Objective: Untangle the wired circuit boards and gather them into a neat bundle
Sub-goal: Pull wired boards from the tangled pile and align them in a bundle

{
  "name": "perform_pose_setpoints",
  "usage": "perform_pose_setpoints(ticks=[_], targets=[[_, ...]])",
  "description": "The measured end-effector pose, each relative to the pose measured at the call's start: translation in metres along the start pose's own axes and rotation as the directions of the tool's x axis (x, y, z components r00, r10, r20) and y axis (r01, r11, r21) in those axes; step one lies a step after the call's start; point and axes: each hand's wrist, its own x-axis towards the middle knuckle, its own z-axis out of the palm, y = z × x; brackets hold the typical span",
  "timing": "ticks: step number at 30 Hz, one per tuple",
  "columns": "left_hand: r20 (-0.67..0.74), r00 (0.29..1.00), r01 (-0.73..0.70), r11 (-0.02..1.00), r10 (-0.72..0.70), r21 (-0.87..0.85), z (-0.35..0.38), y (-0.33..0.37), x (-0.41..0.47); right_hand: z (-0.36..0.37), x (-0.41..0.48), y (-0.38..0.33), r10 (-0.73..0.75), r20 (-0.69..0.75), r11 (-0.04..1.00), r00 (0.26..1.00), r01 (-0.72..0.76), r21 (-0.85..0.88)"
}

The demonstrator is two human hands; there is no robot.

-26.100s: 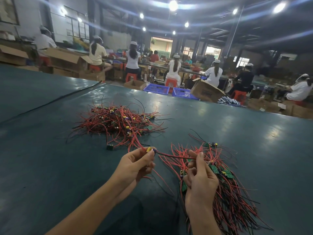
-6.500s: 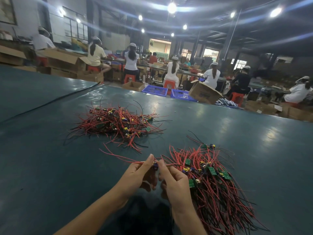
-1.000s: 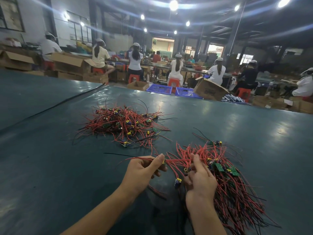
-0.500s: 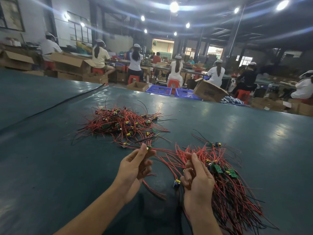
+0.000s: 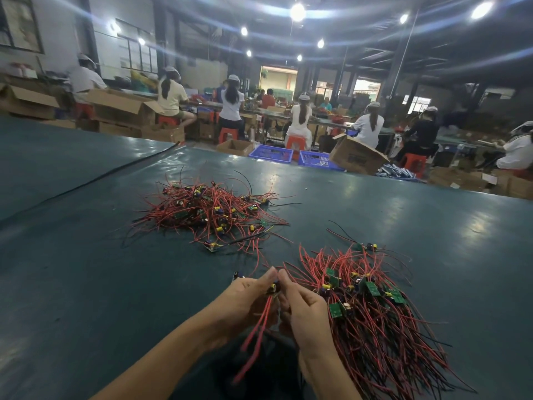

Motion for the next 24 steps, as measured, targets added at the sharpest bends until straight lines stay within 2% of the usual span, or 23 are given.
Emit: perform_pose_setpoints(ticks=[6, 10, 13, 19, 24], targets=[[-0.128, 0.991, -0.015, 0.99, 0.033, 0.139, -0.0029, -0.0041, 0.0022, -0.0038, 0.0007, -0.0047, 0.085, -0.079, 0.99, 0.993, -0.076, 0.115], [-0.107, 0.993, -0.032, 0.986, 0.05, 0.164, -0.0013, -0.0057, 0.0019, -0.0035, 0.0, -0.0064, 0.096, -0.115, 0.989, 0.989, -0.081, 0.126], [-0.089, 0.995, -0.04, 0.994, 0.05, 0.104, -0.0001, -0.0067, 0.0028, -0.0048, 0.0016, -0.0065, 0.116, -0.145, 0.985, 0.983, -0.094, 0.147], [-0.026, 0.997, 0.078, 0.992, -0.076, 0.096, -0.0005, -0.0089, -0.0002, -0.0065, 0.0037, -0.0039, 0.111, -0.16, 0.982, 0.981, -0.083, 0.171], [-0.046, 0.995, 0.094, 0.991, -0.09, 0.097, 0.0018, -0.007, -0.001, -0.0085, 0.007, -0.0002, 0.09, -0.204, 0.988, 0.975, -0.062, 0.142]])
